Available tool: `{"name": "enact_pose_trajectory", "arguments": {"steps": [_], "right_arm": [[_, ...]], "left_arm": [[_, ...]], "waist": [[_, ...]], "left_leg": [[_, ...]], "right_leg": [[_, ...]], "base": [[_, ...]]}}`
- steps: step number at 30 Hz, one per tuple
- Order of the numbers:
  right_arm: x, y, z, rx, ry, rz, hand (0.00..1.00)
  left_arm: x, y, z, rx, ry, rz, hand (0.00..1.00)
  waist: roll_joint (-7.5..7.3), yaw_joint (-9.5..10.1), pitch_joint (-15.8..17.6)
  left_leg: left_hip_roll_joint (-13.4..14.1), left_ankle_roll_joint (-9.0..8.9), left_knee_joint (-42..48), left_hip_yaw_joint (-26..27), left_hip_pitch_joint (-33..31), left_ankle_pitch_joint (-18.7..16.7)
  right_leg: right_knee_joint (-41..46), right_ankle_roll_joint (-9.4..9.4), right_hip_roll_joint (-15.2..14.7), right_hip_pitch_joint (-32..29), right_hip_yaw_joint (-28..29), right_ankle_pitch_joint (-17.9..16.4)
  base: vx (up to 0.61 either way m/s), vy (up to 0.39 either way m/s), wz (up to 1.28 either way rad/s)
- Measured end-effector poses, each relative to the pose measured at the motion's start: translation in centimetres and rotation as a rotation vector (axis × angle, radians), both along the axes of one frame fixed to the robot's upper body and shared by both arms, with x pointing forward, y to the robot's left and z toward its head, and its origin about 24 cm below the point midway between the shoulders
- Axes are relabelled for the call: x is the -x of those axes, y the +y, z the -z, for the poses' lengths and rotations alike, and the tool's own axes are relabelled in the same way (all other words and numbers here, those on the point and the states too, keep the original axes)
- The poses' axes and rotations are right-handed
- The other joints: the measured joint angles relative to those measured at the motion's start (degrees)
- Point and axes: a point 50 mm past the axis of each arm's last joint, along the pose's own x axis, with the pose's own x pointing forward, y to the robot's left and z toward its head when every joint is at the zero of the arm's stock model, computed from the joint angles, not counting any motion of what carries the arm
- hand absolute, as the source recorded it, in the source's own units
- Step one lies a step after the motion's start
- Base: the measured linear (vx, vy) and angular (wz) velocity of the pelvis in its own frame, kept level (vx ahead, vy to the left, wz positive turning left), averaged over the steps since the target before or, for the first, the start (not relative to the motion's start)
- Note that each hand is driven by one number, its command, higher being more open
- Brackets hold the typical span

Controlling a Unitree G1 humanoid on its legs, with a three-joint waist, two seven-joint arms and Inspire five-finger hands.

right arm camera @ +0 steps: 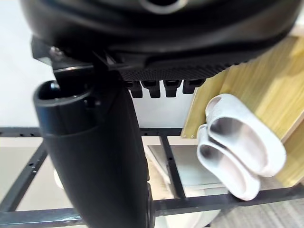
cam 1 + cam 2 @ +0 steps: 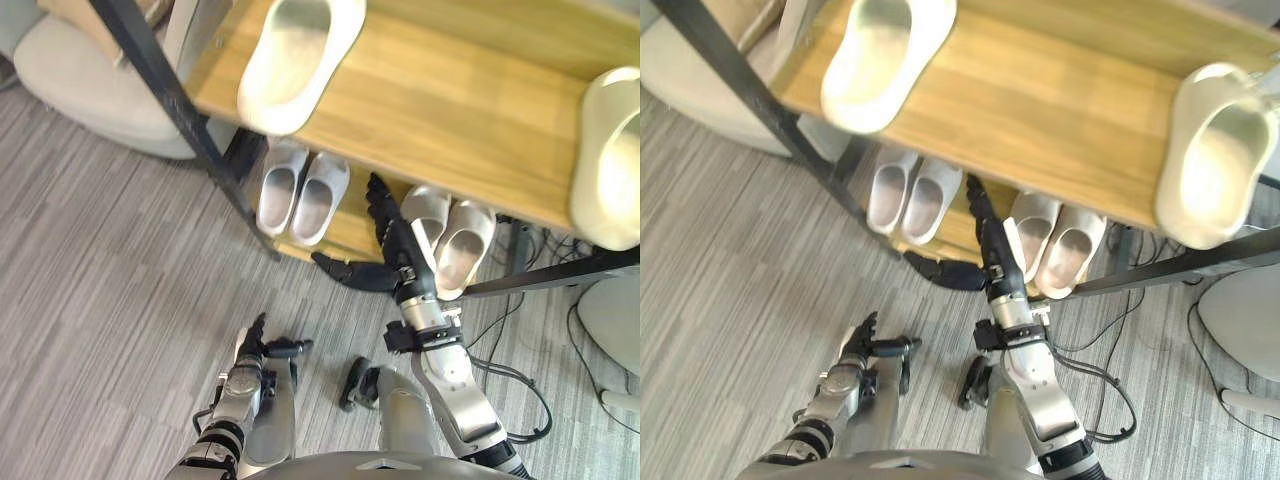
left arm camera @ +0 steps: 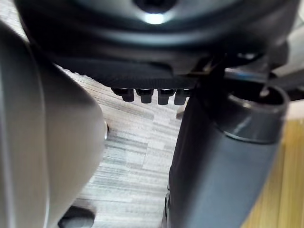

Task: Organize the slippers on the shoe rack

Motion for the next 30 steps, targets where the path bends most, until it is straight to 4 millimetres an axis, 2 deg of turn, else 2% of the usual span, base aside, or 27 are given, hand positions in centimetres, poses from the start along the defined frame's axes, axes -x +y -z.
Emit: {"name": "enact_pose_trajectory", "arguments": {"steps": [2, 3, 4, 6, 7, 8, 12, 15, 19, 23, 30], "right_arm": [[0.1, -0.7, 2.2, 0.048, 0.096, 0.015, 1.00], [0.5, -1.4, 3.5, 0.069, 0.161, 0.035, 1.00], [0.6, -1.4, 3.5, 0.069, 0.162, 0.035, 1.00], [1.8, -2.4, 5.6, 0.094, 0.262, 0.059, 1.00], [2.0, -2.5, 5.8, 0.097, 0.276, 0.062, 1.00], [2.6, -2.7, 6.8, 0.106, 0.321, 0.065, 1.00], [4.5, -3.5, 9.8, 0.140, 0.475, 0.083, 1.00], [6.1, -3.8, 11.9, 0.158, 0.595, 0.082, 1.00], [7.5, -4.3, 13.5, 0.171, 0.690, 0.095, 1.00], [8.6, -5.3, 14.6, 0.161, 0.768, 0.151, 1.00], [10.3, -6.7, 16.2, 0.162, 0.869, 0.230, 1.00]], "left_arm": [[0.9, -0.3, 0.5, -0.002, 0.036, 0.029, 1.00], [1.5, -0.4, 0.9, -0.001, 0.060, 0.038, 1.00], [1.5, -0.4, 0.9, -0.001, 0.060, 0.038, 1.00], [3.1, -0.4, 1.6, 0.001, 0.107, 0.039, 1.00], [3.3, -0.4, 1.7, 0.002, 0.114, 0.039, 1.00], [4.1, -0.2, 2.0, 0.002, 0.135, 0.036, 1.00], [5.4, -0.2, 2.4, -0.014, 0.173, 0.074, 1.00], [5.6, -0.3, 2.6, -0.017, 0.184, 0.087, 1.00], [5.8, -0.3, 2.6, -0.010, 0.191, 0.092, 1.00], [6.1, 0.0, 2.7, -0.013, 0.200, 0.093, 1.00], [6.5, 0.3, 2.8, -0.018, 0.217, 0.087, 1.00]], "waist": [[0.41, -0.65, -0.49], [1.13, -0.90, -1.14], [1.16, -0.90, -1.17], [2.82, -1.35, -3.25], [3.14, -1.51, -3.45], [3.99, -2.36, -4.56], [5.12, -2.52, -6.38], [5.23, -2.60, -7.04], [5.21, -2.68, -7.17], [4.94, -2.86, -7.23], [4.81, -3.00, -7.65]], "left_leg": [[0.04, 0.04, -4.87, 1.22, 4.44, 1.85], [0.13, 0.00, -7.57, 1.89, 6.89, 2.78], [0.14, 0.00, -7.61, 1.90, 6.98, 2.79], [0.21, 0.04, -11.82, 3.58, 11.20, 4.07], [0.21, 0.09, -12.33, 3.89, 11.89, 4.13], [0.18, 0.01, -13.36, 4.28, 13.29, 4.38], [0.30, -0.07, -14.98, 5.65, 16.56, 4.64], [0.39, 0.07, -15.84, 5.91, 17.37, 5.35], [0.41, 0.47, -17.70, 6.04, 18.67, 6.60], [0.40, -0.04, -19.62, 6.22, 19.80, 7.61], [0.48, -0.14, -20.51, 6.82, 20.96, 7.65]], "right_leg": [[-4.68, 0.56, 0.88, 3.78, 0.55, 2.19], [-7.87, 0.88, 1.58, 6.06, 0.86, 3.75], [-7.93, 0.88, 1.60, 6.13, 0.87, 3.78], [-13.52, 1.50, 2.67, 9.95, 2.13, 6.48], [-14.45, 1.61, 2.84, 10.72, 2.36, 6.89], [-16.94, 1.85, 3.24, 12.52, 2.68, 8.14], [-22.42, 1.88, 4.31, 16.48, 4.21, 11.24], [-25.26, 1.51, 5.00, 17.75, 5.02, 13.43], [-27.69, 1.00, 5.54, 18.75, 5.64, 15.39], [-30.98, 0.91, 6.07, 20.20, 6.27, 17.76], [-32.05, 0.89, 6.56, 20.69, 7.54, 18.52]], "base": [[0.10, 0.056, -0.25], [0.08, 0.039, -0.17], [0.08, 0.038, -0.28], [0.06, 0.035, -0.32], [0.05, 0.047, -0.25], [0.04, 0.047, -0.22], [0.00, 0.040, -0.24], [-0.07, 0.018, -0.12], [-0.11, 0.009, -0.08], [-0.11, 0.004, -0.09], [-0.03, 0.004, -0.10]]}}
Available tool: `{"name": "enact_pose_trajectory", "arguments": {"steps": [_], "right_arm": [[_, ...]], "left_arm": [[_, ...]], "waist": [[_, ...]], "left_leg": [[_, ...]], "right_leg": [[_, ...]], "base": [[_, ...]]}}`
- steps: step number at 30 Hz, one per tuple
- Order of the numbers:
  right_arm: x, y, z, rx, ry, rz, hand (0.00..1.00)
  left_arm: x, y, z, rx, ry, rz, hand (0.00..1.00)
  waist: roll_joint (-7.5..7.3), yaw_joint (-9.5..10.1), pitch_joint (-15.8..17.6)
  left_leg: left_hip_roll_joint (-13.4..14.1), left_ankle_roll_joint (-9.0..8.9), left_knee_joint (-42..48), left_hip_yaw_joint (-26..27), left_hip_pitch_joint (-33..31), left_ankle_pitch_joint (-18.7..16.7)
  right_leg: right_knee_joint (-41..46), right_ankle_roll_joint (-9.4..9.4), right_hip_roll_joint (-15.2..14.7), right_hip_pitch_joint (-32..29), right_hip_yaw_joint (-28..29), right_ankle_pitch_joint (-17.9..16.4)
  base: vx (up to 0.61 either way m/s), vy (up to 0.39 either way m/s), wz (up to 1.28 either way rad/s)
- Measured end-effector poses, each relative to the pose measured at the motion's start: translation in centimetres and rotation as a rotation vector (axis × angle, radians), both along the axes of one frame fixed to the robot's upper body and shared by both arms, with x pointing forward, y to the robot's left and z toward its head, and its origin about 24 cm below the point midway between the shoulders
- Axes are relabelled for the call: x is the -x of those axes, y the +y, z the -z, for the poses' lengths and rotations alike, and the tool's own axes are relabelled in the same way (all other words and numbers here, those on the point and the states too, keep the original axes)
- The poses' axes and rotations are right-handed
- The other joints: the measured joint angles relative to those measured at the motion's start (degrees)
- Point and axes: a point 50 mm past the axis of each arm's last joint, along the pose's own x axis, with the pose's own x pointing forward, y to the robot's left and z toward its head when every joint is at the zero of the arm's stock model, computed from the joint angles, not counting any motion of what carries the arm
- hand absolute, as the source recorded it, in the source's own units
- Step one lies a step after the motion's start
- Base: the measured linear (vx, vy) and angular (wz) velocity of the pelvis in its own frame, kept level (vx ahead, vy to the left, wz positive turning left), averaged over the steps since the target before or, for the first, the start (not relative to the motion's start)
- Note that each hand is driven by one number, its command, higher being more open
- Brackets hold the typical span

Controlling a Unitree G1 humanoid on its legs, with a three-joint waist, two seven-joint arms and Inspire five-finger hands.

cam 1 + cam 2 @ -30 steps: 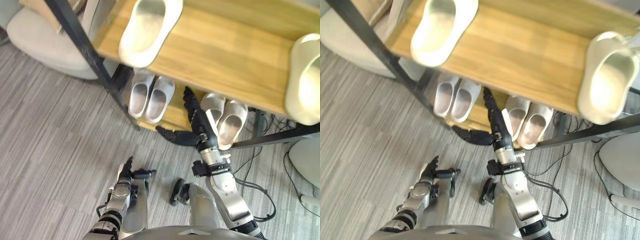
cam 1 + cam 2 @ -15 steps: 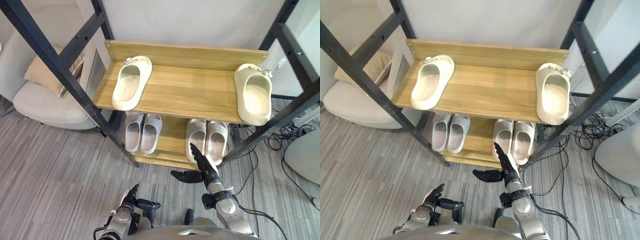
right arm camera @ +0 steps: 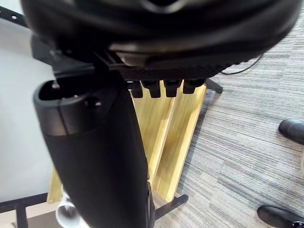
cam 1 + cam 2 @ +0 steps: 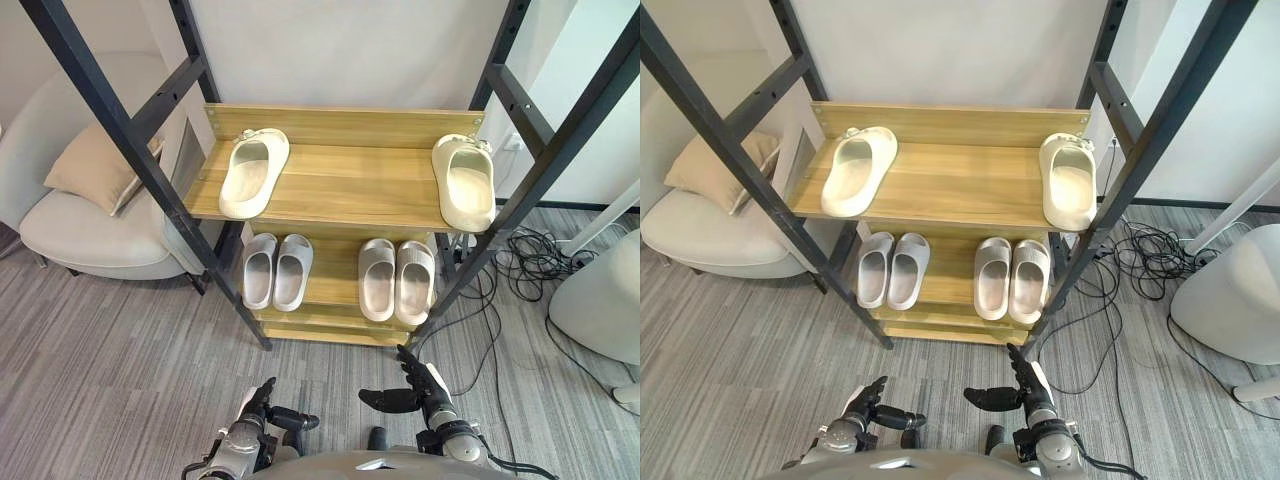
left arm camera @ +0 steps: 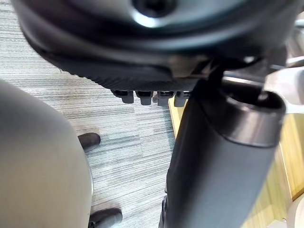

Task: Organize the slippers on the shoe rack

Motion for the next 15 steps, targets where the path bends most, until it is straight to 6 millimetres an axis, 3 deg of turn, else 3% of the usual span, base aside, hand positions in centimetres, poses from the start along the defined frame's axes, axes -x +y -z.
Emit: {"name": "enact_pose_trajectory", "arguments": {"steps": [8, 12, 15], "right_arm": [[0.8, -1.5, 1.6, 0.032, 0.090, 0.129, 1.00], [1.1, -1.9, 1.8, 0.027, 0.101, 0.183, 1.00], [1.3, -2.1, 1.8, 0.027, 0.099, 0.205, 1.00]], "left_arm": [[-0.5, -0.7, -0.2, 0.004, -0.020, 0.059, 1.00], [-1.4, -2.6, -1.3, 0.077, -0.101, 0.141, 1.00], [-3.5, -5.3, -3.7, 0.199, -0.243, 0.216, 1.00]], "waist": [[-0.36, -0.49, -0.20], [-0.43, -0.50, -0.19], [-0.43, -0.59, -0.22]], "left_leg": [[-0.41, 0.59, -0.84, 0.52, 1.04, 0.35], [-0.76, 0.82, -0.87, 0.12, 1.58, 0.31], [-1.14, 0.79, -1.08, -1.15, 1.13, 0.26]], "right_leg": [[0.00, -0.26, 0.17, 0.23, 0.72, 0.06], [-0.03, -0.08, -0.15, 1.01, 0.27, -0.09], [-0.03, 0.23, -0.84, 1.04, -0.91, -0.32]], "base": [[0.03, 0.009, -0.05], [-0.01, 0.020, 0.06], [-0.03, 0.028, 0.15]]}}
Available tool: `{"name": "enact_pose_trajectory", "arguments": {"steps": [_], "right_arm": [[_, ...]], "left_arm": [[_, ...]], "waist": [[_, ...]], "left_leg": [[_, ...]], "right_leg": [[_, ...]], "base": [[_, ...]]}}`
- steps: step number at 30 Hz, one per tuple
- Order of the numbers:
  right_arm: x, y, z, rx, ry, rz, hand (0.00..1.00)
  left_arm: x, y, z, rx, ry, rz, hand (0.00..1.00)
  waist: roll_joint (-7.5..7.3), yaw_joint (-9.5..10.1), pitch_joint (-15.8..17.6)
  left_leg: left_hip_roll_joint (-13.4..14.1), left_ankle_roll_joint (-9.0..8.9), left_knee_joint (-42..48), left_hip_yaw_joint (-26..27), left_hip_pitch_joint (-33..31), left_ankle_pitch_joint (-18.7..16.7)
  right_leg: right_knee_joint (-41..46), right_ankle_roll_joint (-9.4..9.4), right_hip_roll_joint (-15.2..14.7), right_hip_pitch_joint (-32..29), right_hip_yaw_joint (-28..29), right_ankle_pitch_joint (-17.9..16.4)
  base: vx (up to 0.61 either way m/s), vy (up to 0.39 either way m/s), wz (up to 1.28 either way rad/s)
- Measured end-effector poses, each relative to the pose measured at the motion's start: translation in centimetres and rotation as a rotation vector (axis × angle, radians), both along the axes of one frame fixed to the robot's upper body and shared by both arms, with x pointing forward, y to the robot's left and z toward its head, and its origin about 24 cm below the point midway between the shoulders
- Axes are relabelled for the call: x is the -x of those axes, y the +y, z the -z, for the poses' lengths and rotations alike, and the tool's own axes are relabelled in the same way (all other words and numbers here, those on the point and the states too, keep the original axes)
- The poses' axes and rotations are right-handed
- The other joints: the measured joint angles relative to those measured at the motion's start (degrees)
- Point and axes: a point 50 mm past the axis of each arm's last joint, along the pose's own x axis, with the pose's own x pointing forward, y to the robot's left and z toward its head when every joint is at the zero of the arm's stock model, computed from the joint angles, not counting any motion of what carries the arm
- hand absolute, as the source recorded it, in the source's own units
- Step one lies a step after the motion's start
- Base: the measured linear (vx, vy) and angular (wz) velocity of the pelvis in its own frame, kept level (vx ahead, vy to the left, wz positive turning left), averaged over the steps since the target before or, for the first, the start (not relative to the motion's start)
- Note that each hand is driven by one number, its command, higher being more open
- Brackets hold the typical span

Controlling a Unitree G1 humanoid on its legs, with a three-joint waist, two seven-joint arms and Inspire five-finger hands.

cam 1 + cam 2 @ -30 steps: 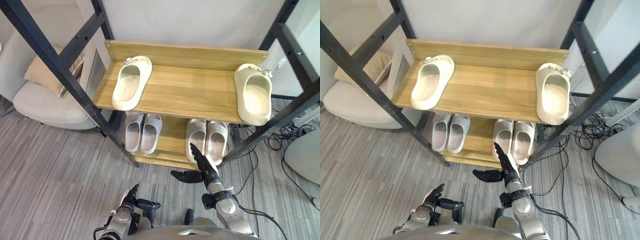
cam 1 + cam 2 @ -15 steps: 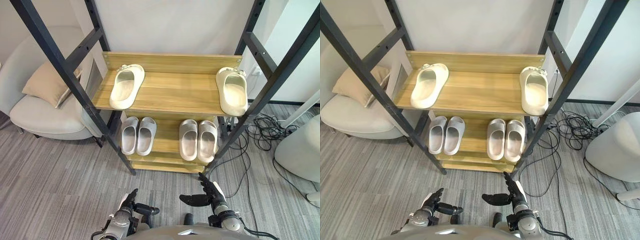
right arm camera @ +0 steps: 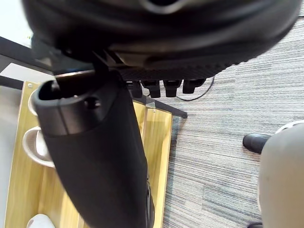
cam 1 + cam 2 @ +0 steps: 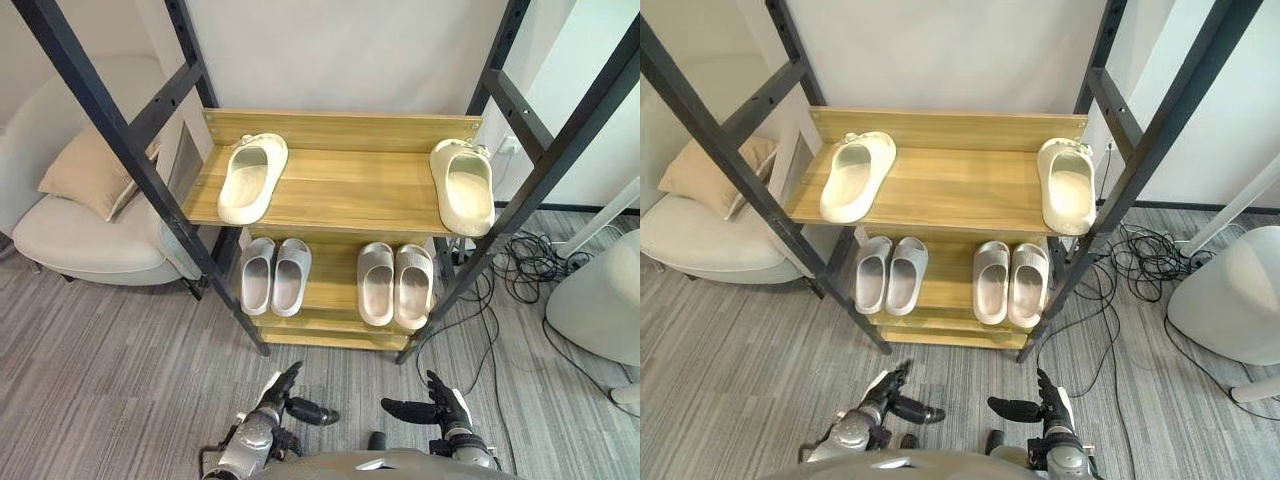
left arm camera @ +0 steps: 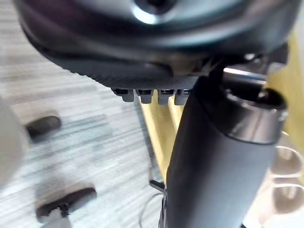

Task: Organize the slippers on the shoe rack

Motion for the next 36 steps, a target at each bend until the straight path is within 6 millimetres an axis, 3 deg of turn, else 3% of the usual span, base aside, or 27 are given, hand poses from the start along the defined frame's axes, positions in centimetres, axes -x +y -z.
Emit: {"name": "enact_pose_trajectory", "arguments": {"steps": [7, 13, 20, 31, 36], "right_arm": [[0.4, -0.5, 0.1, -0.027, 0.000, 0.062, 1.00], [0.4, -0.7, 0.0, -0.031, -0.001, 0.048, 1.00], [0.6, -0.5, 0.1, -0.053, 0.000, 0.058, 1.00], [1.1, -0.3, 0.4, -0.057, 0.015, 0.050, 1.00], [1.2, -0.3, 0.4, -0.057, 0.016, 0.050, 1.00]], "left_arm": [[-1.3, -4.4, -5.2, 0.260, -0.202, 0.198, 1.00], [-1.9, -6.4, -8.6, 0.481, -0.274, 0.235, 1.00], [-2.8, -7.5, -13.1, 0.681, -0.393, 0.245, 1.00], [-4.4, -8.7, -19.4, 0.784, -0.659, 0.246, 1.00], [-6.0, -8.0, -22.8, 0.817, -0.843, 0.183, 1.00]], "waist": [[0.96, -0.28, -0.62], [1.56, -0.56, -1.18], [1.72, -0.59, -1.85], [1.53, -0.52, -3.85], [1.21, -0.47, -3.81]], "left_leg": [[-0.12, 0.21, -0.47, -0.47, -0.34, -0.20], [-0.41, 0.73, -0.50, -1.19, -0.34, -0.29], [-0.56, 0.86, -0.41, -1.61, -0.03, -0.37], [-0.47, 0.96, -0.32, -2.00, -0.21, -0.37], [-0.61, 1.09, -0.31, -2.01, -0.23, -0.46]], "right_leg": [[0.07, 0.21, -0.09, -0.32, -0.36, -0.75], [0.25, 0.14, 0.09, -0.07, -1.18, -1.47], [0.25, 0.13, -0.06, 0.52, -1.51, -1.52], [0.25, 0.17, -0.56, 0.53, -1.58, -1.52], [0.27, 0.31, -0.67, 0.63, -1.60, -1.69]], "base": [[0.02, 0.005, 0.06], [0.08, -0.006, 0.05], [0.00, 0.004, 0.01], [-0.02, 0.010, 0.02], [0.01, 0.003, 0.00]]}}
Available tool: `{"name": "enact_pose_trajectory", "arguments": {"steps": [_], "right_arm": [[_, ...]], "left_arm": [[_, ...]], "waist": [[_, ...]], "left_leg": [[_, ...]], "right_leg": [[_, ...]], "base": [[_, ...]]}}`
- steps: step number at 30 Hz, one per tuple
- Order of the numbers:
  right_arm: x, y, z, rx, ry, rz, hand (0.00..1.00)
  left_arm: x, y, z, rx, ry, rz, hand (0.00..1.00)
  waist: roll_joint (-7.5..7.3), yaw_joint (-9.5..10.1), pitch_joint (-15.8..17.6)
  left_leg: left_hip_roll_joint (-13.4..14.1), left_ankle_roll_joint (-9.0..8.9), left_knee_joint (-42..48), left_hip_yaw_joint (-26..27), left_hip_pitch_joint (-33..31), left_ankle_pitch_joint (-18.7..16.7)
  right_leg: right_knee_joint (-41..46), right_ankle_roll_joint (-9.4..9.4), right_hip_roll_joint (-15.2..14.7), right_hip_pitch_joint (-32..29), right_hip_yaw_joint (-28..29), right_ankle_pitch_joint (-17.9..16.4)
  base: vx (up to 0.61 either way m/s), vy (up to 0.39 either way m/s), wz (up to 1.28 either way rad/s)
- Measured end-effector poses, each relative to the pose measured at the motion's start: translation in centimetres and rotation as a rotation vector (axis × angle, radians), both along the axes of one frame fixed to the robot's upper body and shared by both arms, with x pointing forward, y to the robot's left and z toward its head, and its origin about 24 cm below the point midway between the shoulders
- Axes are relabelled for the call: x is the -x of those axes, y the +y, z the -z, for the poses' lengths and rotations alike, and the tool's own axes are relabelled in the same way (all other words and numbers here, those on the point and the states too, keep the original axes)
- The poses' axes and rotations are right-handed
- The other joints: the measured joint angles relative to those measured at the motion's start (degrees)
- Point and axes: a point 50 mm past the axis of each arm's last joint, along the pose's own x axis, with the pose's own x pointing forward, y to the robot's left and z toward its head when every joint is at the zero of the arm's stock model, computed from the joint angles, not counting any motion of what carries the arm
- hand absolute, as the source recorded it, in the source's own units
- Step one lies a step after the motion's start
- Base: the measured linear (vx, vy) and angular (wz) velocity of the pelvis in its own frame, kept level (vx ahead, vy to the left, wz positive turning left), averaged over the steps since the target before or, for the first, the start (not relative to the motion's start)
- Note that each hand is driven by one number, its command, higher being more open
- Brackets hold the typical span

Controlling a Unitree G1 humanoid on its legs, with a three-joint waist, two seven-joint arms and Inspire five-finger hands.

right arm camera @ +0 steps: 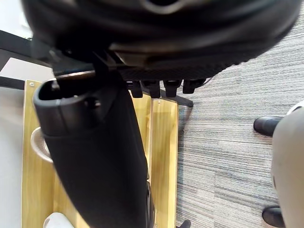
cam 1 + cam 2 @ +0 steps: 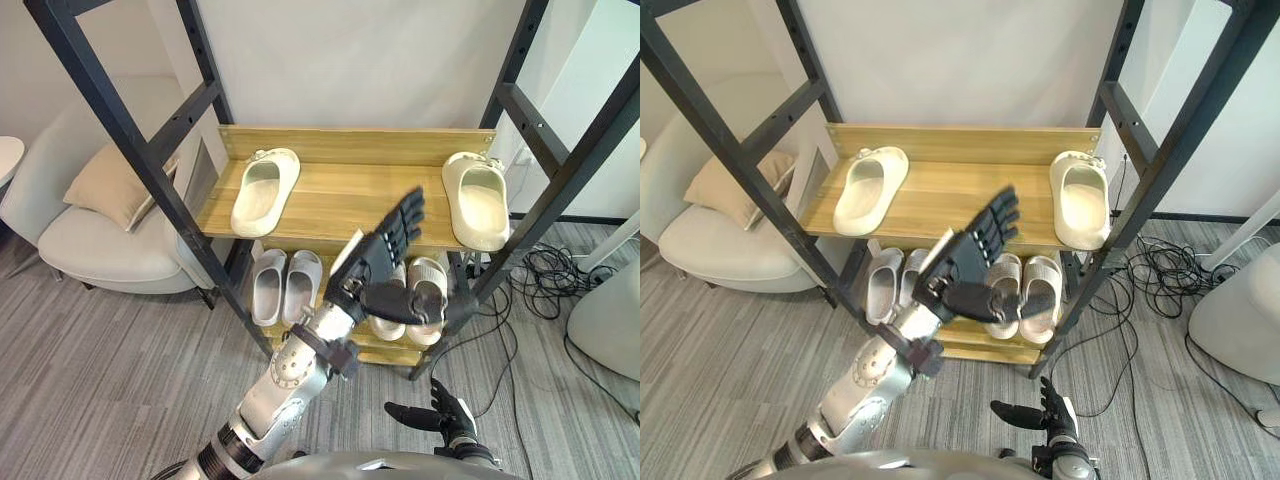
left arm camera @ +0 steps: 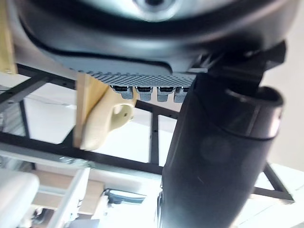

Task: Organize the slippers on the shoe rack

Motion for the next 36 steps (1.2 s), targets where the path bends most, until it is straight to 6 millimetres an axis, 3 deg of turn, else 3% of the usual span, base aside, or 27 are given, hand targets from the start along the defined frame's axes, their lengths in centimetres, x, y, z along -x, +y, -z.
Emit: {"name": "enact_pose_trajectory", "arguments": {"steps": [8, 17, 25, 29, 31, 36], "right_arm": [[0.0, 0.0, 0.0, 0.001, 0.000, -0.001, 1.00], [0.1, -0.3, 0.0, 0.010, 0.001, -0.002, 1.00], [0.2, -0.5, 0.0, 0.017, 0.002, 0.001, 1.00], [0.2, -0.5, 0.0, 0.017, 0.002, 0.002, 1.00], [0.3, -0.6, 0.0, 0.019, 0.005, 0.010, 1.00], [0.5, -0.9, 0.1, 0.022, 0.011, 0.021, 1.00]], "left_arm": [[-1.8, 1.6, -1.9, -0.041, -0.110, -0.191, 1.00], [-5.1, 5.7, -4.6, -0.240, -0.325, -0.510, 1.00], [-7.6, 11.2, -2.6, -0.537, -0.308, -0.748, 1.00], [-8.1, 13.3, -2.5, -0.601, -0.290, -0.813, 1.00], [-8.3, 15.2, -2.5, -0.676, -0.286, -0.881, 1.00], [-8.5, 17.3, -2.9, -0.768, -0.291, -0.968, 1.00]], "waist": [[-0.14, -0.02, 0.03], [-0.68, -0.30, 0.35], [-1.24, -1.37, 0.71], [-1.49, -1.39, 0.86], [-1.46, -1.47, 0.88], [-1.38, -1.26, 1.16]], "left_leg": [[-0.24, 0.10, -0.01, -0.07, 0.21, -0.09], [-0.22, 0.08, -0.21, 0.04, 0.28, -0.10], [-0.18, 0.07, -1.21, 1.15, 0.56, -0.09], [-0.18, -0.01, -1.38, 1.91, 0.56, -0.15], [-0.20, -0.08, -1.39, 2.42, 0.36, -0.20], [-0.19, -0.13, -1.39, 3.52, 0.25, -0.26]], "right_leg": [[0.01, 0.12, -0.26, 0.24, -0.05, -0.12], [0.01, 0.11, -0.23, 0.14, 0.03, -0.14], [-0.03, 0.14, 0.12, -0.74, 0.77, -0.10], [-0.04, 0.19, 0.13, -1.21, 1.55, -0.03], [-0.04, 0.32, 0.13, -1.73, 2.03, 0.12], [-0.09, 0.36, 0.18, -2.31, 3.14, 0.55]], "base": [[0.00, 0.000, 0.00], [0.00, 0.000, 0.00], [0.00, 0.000, -0.07], [0.01, 0.006, -0.10], [-0.01, 0.008, -0.12], [-0.02, 0.007, -0.11]]}}
